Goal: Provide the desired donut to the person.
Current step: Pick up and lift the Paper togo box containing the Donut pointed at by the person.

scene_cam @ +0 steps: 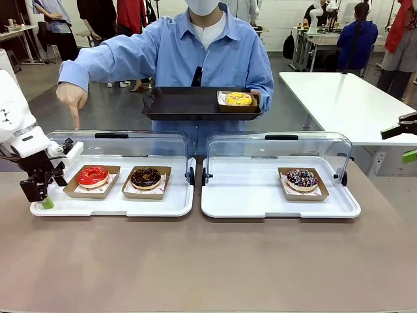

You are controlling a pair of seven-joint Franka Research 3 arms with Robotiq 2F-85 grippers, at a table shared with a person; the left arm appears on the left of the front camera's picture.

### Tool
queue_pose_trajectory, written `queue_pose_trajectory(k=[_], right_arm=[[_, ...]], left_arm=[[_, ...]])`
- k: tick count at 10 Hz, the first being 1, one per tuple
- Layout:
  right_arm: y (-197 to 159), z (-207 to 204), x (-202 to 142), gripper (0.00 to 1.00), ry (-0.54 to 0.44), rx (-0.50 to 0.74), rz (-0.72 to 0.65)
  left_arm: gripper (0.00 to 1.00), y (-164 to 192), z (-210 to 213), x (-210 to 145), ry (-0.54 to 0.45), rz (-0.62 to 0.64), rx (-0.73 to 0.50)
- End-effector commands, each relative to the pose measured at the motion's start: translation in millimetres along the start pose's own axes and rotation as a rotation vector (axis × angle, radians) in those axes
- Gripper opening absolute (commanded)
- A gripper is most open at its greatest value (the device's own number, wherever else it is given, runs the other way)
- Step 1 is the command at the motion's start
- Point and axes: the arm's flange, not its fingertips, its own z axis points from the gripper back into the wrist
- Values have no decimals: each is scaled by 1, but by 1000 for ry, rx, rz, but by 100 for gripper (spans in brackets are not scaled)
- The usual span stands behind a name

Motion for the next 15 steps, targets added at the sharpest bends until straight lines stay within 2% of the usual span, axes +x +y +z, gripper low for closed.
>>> queue_pose_trajectory(k=[1, 5, 9, 10, 11, 12, 13, 15], right_arm=[[2, 1, 0, 100, 3, 6, 3], [2, 1, 0, 100, 3, 6, 3], [2, 1, 0, 100, 3, 6, 3], [2, 1, 0, 100, 3, 6, 3], [2, 1, 0, 100, 3, 6, 3], [2, 1, 0, 100, 3, 6, 3], [2, 1, 0, 100, 3, 6, 3], [2, 1, 0, 100, 3, 6, 3]], left_arm=[[100, 14, -11, 1, -10, -37, 20], [100, 29, -26, 4, -18, -112, 51], [100, 34, -33, 8, -5, -115, 41], [81, 34, -34, 7, -5, -120, 45], [46, 33, -34, 8, 8, -129, 49], [25, 33, -34, 7, 11, -132, 49], [0, 33, -34, 7, 13, -133, 48], [0, 33, -34, 7, 13, -134, 46]])
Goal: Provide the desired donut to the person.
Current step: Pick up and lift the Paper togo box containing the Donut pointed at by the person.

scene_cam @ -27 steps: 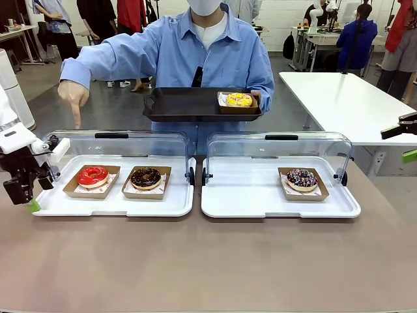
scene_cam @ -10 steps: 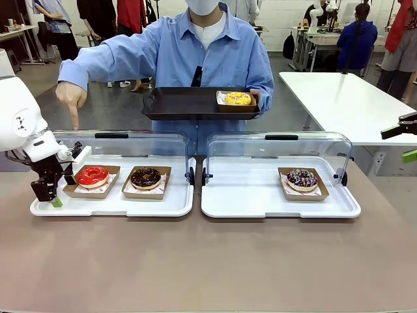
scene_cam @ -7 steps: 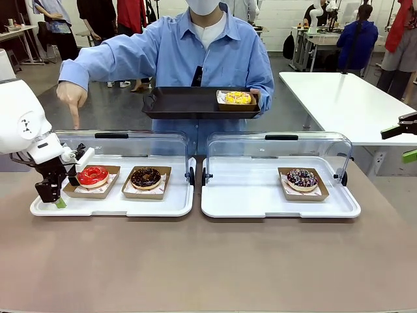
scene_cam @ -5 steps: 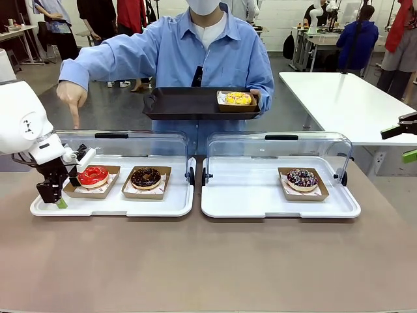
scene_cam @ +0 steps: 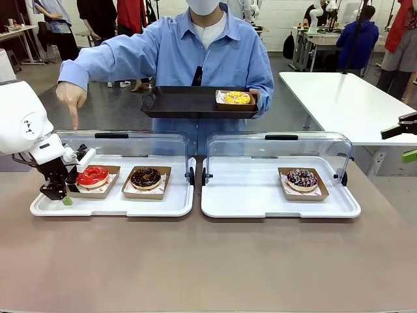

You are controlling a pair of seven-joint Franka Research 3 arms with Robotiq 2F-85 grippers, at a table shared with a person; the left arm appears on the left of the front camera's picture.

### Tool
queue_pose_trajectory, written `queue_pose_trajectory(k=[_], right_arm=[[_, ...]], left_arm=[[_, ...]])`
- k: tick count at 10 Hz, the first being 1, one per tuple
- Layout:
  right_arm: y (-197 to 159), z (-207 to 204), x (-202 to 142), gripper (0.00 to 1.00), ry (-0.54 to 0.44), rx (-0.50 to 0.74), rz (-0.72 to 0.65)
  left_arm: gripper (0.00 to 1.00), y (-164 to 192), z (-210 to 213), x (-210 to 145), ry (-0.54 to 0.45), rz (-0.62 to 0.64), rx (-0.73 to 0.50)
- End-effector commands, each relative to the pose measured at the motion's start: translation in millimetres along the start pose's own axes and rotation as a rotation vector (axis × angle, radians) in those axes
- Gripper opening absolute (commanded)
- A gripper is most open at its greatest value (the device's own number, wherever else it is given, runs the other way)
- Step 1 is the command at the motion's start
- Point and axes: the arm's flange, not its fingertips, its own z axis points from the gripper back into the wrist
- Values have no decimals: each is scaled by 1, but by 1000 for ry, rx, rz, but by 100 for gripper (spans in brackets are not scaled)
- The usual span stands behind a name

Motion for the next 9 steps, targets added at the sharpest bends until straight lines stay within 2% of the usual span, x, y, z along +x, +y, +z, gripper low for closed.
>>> queue_pose_trajectory(k=[1, 2, 7, 9], right_arm=[[2, 1, 0, 100, 3, 6, 3], [2, 1, 0, 100, 3, 6, 3], [2, 1, 0, 100, 3, 6, 3], [2, 1, 0, 100, 3, 6, 3]], left_arm=[[10, 1, -2, -4, 1, -31, 8], [1, 1, -2, -5, 1, -32, 7], [0, -3, 1, -5, 8, -54, -14], [0, -19, 15, 1, 60, -55, -48]])
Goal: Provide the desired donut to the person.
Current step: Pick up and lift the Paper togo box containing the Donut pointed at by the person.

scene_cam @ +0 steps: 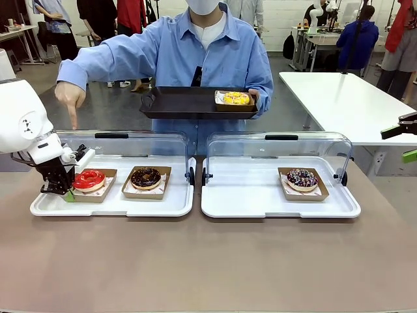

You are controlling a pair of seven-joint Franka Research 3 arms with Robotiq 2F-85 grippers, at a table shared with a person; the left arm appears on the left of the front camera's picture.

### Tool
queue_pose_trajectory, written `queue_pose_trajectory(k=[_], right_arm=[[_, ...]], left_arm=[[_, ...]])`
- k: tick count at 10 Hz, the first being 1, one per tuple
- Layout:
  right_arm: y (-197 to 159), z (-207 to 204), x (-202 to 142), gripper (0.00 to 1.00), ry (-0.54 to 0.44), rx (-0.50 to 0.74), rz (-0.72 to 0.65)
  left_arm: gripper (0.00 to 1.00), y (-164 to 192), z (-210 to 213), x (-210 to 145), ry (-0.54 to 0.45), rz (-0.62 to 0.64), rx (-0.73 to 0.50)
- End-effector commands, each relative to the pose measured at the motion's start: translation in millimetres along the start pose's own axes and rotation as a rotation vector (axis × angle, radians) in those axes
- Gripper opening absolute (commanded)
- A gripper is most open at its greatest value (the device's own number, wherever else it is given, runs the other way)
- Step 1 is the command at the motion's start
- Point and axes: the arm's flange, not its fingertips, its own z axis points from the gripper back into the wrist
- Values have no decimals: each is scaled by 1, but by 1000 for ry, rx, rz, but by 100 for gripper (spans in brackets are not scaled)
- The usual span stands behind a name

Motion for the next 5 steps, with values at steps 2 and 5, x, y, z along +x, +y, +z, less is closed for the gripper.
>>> queue_pose_trajectory(k=[2, 5], right_arm=[[2, 1, 0, 100, 3, 6, 3], [2, 1, 0, 100, 3, 6, 3]], left_arm=[[0, -45, 53, 18, 64, 67, -24], [0, -94, 122, 46, 78, 61, -5]])
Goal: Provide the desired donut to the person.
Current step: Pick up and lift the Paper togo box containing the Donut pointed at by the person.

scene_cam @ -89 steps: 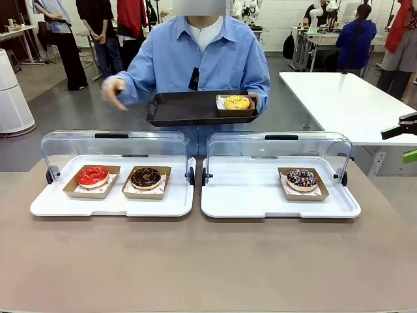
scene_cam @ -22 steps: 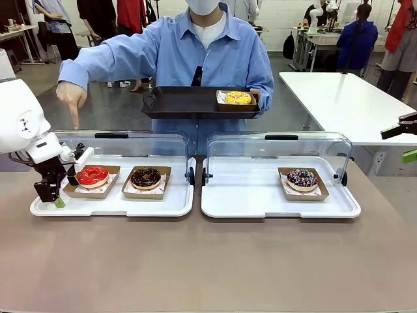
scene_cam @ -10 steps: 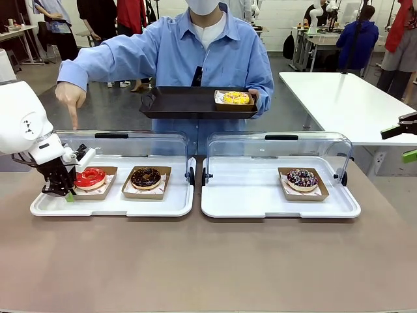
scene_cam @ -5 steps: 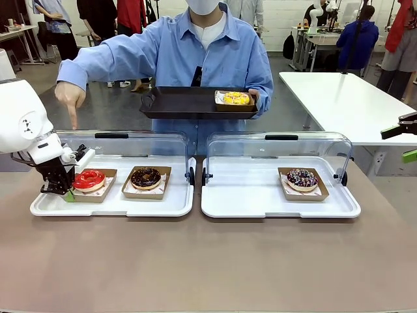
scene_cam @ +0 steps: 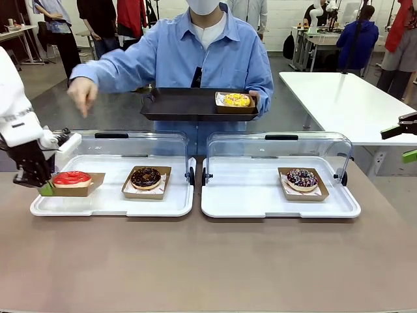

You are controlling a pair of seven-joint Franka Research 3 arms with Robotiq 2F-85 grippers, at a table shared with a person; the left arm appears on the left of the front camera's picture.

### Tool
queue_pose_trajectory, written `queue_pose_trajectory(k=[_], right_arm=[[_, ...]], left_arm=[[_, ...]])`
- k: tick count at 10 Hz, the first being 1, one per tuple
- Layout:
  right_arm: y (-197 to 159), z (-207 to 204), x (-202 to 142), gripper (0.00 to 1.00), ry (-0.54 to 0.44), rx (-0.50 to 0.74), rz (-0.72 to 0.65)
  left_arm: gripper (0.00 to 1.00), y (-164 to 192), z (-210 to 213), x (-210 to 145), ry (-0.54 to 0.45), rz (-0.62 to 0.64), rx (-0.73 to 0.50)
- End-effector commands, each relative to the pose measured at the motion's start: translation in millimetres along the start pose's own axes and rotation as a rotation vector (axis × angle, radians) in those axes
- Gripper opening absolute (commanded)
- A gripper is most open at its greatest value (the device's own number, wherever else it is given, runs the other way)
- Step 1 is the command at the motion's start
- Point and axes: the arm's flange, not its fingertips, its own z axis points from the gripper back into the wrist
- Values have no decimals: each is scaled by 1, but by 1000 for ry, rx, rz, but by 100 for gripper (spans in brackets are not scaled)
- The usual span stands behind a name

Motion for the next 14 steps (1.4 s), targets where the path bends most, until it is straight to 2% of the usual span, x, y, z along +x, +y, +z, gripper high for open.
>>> queue_pose_trajectory(k=[1, 4, 7, 10, 11, 14], right_arm=[[2, 1, 0, 100, 3, 5, 4], [2, 1, 0, 100, 3, 5, 4], [2, 1, 0, 100, 3, 5, 4], [2, 1, 0, 100, 3, 5, 4], [2, 1, 0, 100, 3, 5, 4], [2, 1, 0, 100, 3, 5, 4]], left_arm=[[0, -31, 41, 17, 32, 3, -6], [0, -50, 97, 37, 37, 43, -12], [0, -50, 128, 44, -2, 69, 51], [0, -35, 134, 36, -56, 68, 64], [0, -49, 138, 42, -17, 55, 60], [0, -49, 138, 42, -17, 55, 60]])
